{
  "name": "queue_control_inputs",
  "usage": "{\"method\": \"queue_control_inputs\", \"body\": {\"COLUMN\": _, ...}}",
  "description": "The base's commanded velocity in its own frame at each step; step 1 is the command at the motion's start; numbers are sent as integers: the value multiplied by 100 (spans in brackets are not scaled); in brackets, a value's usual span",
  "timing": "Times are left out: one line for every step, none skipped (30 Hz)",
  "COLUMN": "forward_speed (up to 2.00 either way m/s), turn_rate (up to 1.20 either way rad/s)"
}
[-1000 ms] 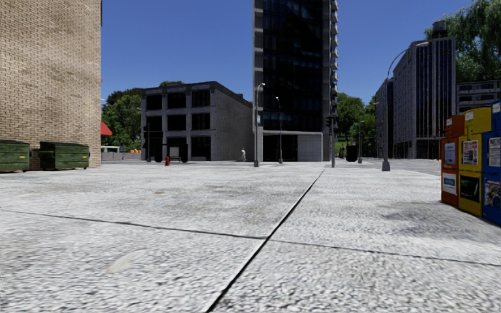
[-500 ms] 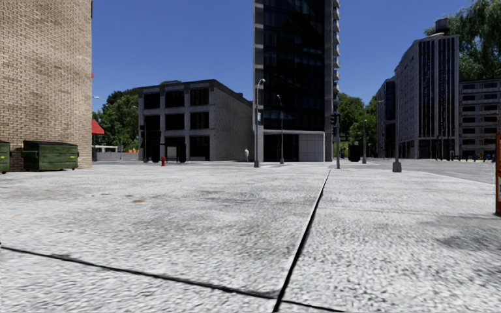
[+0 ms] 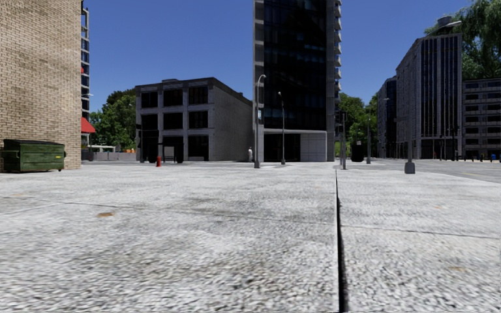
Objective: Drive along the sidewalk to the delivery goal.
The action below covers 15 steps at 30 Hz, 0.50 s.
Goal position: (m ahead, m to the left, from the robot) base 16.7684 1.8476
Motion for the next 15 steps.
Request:
{"method": "queue_control_inputs", "body": {"forward_speed": 200, "turn_rate": 0}}
{"method": "queue_control_inputs", "body": {"forward_speed": 200, "turn_rate": 0}}
{"method": "queue_control_inputs", "body": {"forward_speed": 200, "turn_rate": 0}}
{"method": "queue_control_inputs", "body": {"forward_speed": 200, "turn_rate": 0}}
{"method": "queue_control_inputs", "body": {"forward_speed": 200, "turn_rate": 0}}
{"method": "queue_control_inputs", "body": {"forward_speed": 200, "turn_rate": 0}}
{"method": "queue_control_inputs", "body": {"forward_speed": 200, "turn_rate": 0}}
{"method": "queue_control_inputs", "body": {"forward_speed": 200, "turn_rate": 0}}
{"method": "queue_control_inputs", "body": {"forward_speed": 200, "turn_rate": 0}}
{"method": "queue_control_inputs", "body": {"forward_speed": 200, "turn_rate": 0}}
{"method": "queue_control_inputs", "body": {"forward_speed": 200, "turn_rate": 0}}
{"method": "queue_control_inputs", "body": {"forward_speed": 200, "turn_rate": 0}}
{"method": "queue_control_inputs", "body": {"forward_speed": 200, "turn_rate": 0}}
{"method": "queue_control_inputs", "body": {"forward_speed": 200, "turn_rate": 0}}
{"method": "queue_control_inputs", "body": {"forward_speed": 200, "turn_rate": 0}}
